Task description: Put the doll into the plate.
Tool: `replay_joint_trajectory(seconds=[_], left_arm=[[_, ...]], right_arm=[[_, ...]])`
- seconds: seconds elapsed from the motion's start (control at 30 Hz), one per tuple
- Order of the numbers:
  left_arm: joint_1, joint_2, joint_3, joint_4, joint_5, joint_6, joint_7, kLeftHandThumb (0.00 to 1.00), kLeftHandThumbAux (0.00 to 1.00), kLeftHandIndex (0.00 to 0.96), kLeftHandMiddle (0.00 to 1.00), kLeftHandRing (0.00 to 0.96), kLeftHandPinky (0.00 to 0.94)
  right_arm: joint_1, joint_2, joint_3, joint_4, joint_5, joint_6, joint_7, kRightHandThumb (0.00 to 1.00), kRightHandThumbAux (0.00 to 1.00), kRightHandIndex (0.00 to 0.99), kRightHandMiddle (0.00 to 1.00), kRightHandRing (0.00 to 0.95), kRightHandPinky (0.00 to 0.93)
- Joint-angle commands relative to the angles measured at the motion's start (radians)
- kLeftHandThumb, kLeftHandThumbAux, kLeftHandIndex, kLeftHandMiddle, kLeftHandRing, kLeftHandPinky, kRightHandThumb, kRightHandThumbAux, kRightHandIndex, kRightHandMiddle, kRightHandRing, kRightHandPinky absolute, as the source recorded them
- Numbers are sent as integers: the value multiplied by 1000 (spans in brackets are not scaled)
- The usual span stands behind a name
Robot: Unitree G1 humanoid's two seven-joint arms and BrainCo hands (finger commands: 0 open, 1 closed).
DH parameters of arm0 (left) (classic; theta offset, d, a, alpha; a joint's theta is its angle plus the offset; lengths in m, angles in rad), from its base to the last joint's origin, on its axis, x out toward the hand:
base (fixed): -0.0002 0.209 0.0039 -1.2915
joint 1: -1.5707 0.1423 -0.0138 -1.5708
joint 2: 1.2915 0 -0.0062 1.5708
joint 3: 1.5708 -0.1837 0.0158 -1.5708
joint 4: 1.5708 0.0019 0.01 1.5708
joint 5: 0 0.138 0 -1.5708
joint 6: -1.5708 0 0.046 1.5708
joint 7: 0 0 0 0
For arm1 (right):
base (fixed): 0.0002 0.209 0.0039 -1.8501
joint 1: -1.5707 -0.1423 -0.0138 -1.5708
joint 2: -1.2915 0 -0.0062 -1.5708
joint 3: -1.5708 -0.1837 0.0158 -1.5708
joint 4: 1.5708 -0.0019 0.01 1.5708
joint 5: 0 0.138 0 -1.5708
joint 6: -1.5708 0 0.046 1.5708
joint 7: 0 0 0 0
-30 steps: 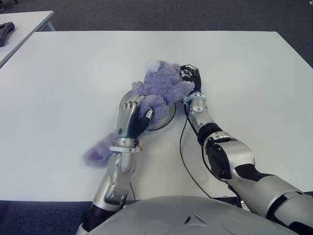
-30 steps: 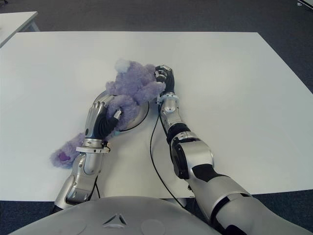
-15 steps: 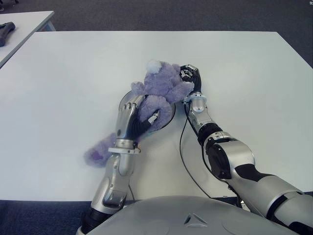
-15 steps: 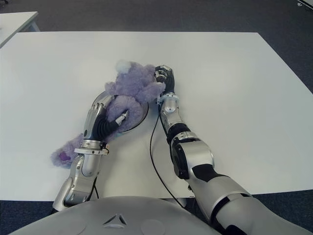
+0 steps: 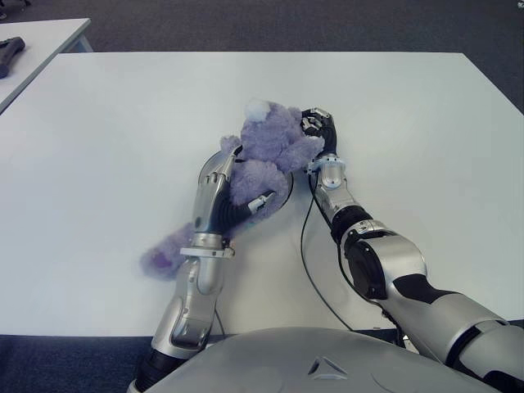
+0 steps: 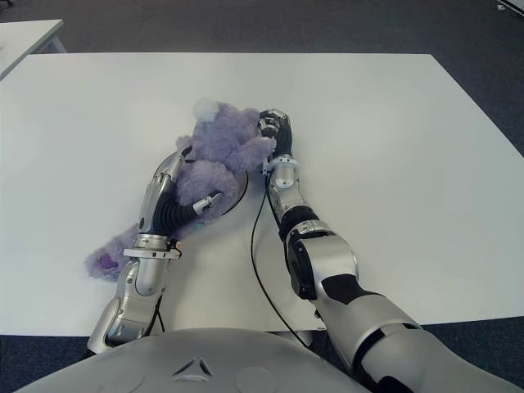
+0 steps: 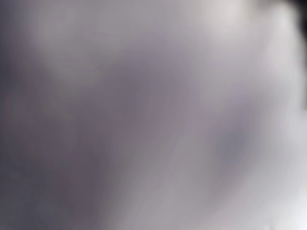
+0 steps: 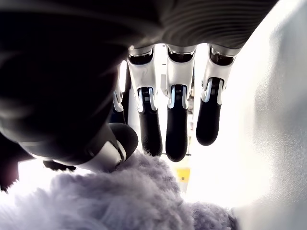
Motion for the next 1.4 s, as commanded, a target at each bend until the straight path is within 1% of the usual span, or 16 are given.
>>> replay_joint_trajectory(seconds=[0.03,0.1,0.13,0.23,0.53,0.67,0.87,1.1,1.13,1.27,1.37,1.4], left_arm=[[51,29,-1,57,-22,36,-72,45,428,8,153,171,82],[50,31,0,60,-22,35,-73,33,428,0,133,128,10],[50,32,0,61,-22,35,-75,31,428,0,130,123,2],[51,34,2,59,-24,40,-83,30,422,0,121,94,0],[49,35,6,58,-27,51,-98,35,409,0,112,65,0],[47,40,7,56,-24,52,-106,27,403,0,89,34,0],[44,54,17,44,-27,51,-127,20,399,0,70,14,0],[37,64,43,27,-38,54,-150,24,401,0,65,5,0],[35,66,48,24,-42,55,-152,25,401,0,65,4,0],[0,93,127,27,-96,59,-174,24,382,0,59,1,0],[-6,100,159,11,-122,60,-187,15,375,0,57,1,0],[-9,105,183,-2,-145,61,-196,14,375,0,57,1,0]], right_arm=[[217,11,10,124,-27,76,-4,691,736,416,380,371,343],[217,11,10,124,-27,76,-3,689,736,415,378,368,348],[217,11,9,124,-26,75,-1,689,736,415,378,368,349],[217,12,7,123,-23,74,4,690,736,415,376,371,360],[216,13,4,124,-21,77,4,692,735,415,373,368,363],[215,15,2,124,-19,79,2,693,735,415,377,374,375],[215,16,1,124,-18,83,3,691,735,415,374,371,359],[216,16,4,124,-21,81,1,690,735,416,378,374,370],[216,17,4,124,-21,80,1,690,735,416,379,374,370],[216,17,7,123,-24,76,-4,691,735,417,384,377,361],[217,17,8,123,-25,75,-5,691,735,417,382,376,362],[217,17,8,123,-25,75,-5,691,735,417,382,376,362]])
